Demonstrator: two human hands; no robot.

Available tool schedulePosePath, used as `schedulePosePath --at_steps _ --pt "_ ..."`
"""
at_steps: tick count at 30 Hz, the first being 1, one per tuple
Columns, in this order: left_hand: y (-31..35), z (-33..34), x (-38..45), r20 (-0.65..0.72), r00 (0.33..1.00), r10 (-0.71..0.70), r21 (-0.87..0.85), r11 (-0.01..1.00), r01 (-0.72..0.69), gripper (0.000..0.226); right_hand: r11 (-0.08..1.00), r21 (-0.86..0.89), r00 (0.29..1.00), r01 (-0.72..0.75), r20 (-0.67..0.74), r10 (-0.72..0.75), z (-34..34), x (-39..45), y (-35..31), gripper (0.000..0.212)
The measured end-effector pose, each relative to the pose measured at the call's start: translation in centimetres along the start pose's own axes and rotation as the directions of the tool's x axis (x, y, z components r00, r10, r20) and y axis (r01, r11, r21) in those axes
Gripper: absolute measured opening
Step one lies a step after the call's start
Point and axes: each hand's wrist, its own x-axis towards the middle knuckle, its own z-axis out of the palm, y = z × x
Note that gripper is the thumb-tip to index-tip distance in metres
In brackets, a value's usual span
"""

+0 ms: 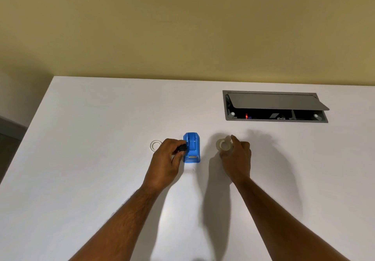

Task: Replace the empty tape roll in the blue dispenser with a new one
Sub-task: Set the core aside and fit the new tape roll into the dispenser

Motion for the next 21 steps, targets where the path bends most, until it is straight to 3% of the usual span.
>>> schedulePosePath --at_steps 4,11,16,21 --pt "0.0 0.0 0.2 -0.007 1.0 0.014 0.006 1.0 -0.014 0.027 1.0 0.015 0.999 0.013 0.041 -0.013 0.0 0.3 0.0 0.044" --pt "0.3 0.2 0.4 -0.023 0.998 -0.059 -0.08 0.995 0.057 0.029 0.982 0.091 0.985 0.167 0.028 -0.17 -0.4 -1.3 -2.0 0.042" --pt "1.0 0.2 1.0 -0.032 0.997 -0.072 -0.16 0.985 0.066 0.026 0.914 0.129 0.919 0.384 0.047 -0.392 -1.1 -2.1 -4.4 0.045" --pt "2.2 0.2 1.6 -0.048 0.999 0.002 -0.174 0.985 -0.011 0.026 0.849 0.129 0.845 0.512 0.102 -0.525 -1.1 -2.6 -6.4 0.037"
